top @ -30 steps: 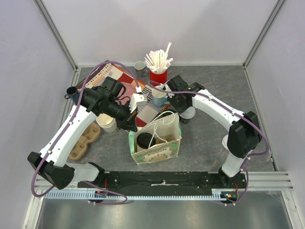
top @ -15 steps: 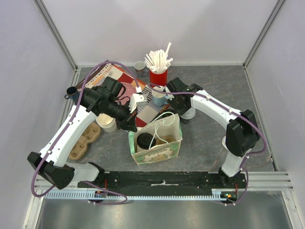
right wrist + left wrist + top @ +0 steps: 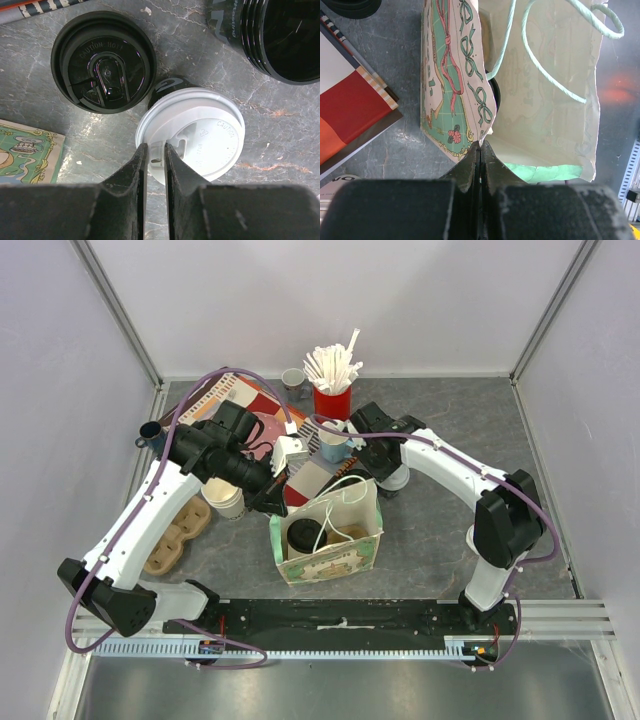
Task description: Pack the takeout coffee
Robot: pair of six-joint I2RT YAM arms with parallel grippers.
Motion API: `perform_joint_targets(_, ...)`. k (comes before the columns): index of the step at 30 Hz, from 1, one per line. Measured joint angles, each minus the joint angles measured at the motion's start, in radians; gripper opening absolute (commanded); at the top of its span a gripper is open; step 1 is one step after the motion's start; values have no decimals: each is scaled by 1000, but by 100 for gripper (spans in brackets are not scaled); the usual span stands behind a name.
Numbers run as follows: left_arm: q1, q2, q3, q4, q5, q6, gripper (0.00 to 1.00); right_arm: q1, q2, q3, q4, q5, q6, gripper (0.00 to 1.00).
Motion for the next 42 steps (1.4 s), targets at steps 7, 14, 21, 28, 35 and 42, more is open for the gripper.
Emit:
perform_joint_targets(7, 0, 0, 5, -1, 0, 0, 2, -23, -24, 12, -33, -23, 0, 18)
perform_joint_targets(14, 0, 3, 5, -1, 0, 0, 2, -64, -97, 26, -75, -50, -2, 17)
perform_joint_targets(21, 0, 3, 6, 1, -9, 0, 2, -82, -114, 194, -200, -55, 3, 14)
perform_joint_targets(28, 0, 3, 6, 8, -25, -15, 2, -82, -124, 576, -319, -71, 29, 12)
perform_joint_targets(35, 1, 0, 6, 28, -34, -40, 2, -34, -175, 808, -360, -205, 51, 9)
perform_joint_targets(42, 1, 1, 6, 50, -52, -63, 2, 53, -295, 761, -290, -474, 146, 5)
